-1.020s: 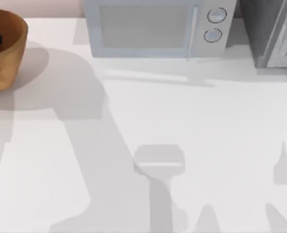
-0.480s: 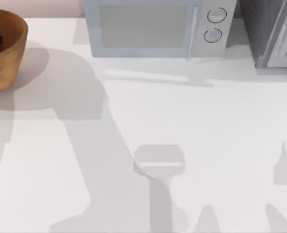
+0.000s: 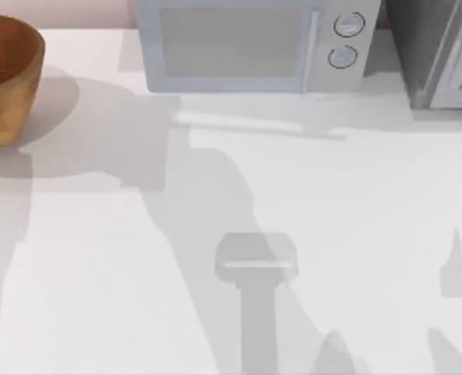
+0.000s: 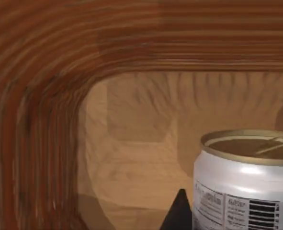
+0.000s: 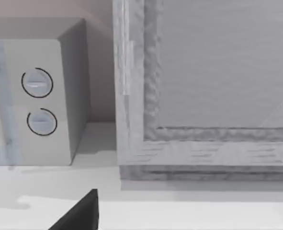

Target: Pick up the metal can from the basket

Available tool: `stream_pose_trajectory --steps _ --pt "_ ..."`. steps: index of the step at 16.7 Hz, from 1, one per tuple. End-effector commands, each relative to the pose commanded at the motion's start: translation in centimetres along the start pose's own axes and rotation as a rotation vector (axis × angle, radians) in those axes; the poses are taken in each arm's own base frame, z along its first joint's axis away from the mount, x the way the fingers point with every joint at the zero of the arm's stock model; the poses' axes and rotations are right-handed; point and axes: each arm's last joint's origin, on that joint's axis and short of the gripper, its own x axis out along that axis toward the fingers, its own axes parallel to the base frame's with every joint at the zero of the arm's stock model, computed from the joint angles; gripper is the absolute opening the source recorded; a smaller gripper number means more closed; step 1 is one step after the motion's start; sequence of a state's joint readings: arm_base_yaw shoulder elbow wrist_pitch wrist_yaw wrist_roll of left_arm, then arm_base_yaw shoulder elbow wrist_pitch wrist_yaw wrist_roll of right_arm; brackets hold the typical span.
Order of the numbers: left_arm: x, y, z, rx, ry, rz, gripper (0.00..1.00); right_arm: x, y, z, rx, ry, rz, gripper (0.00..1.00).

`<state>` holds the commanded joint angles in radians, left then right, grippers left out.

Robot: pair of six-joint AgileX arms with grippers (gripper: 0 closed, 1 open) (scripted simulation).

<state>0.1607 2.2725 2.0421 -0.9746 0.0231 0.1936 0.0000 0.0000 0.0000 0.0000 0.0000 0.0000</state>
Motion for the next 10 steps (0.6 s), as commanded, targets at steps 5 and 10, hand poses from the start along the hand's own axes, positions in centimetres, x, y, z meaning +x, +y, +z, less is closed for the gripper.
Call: stream_pose_trajectory --steps 5,10 --pt "-8.3 -3.3 -5.7 0.024 -0.153 0.097 0.00 0.0 0.0 0.0 0.000 0.000 0.000 1.00" --pt "-14.1 -6.2 -17.5 0.011 -0.373 0.143 0.00 0.0 0.0 0.0 0.000 0.000 0.000 1.00"
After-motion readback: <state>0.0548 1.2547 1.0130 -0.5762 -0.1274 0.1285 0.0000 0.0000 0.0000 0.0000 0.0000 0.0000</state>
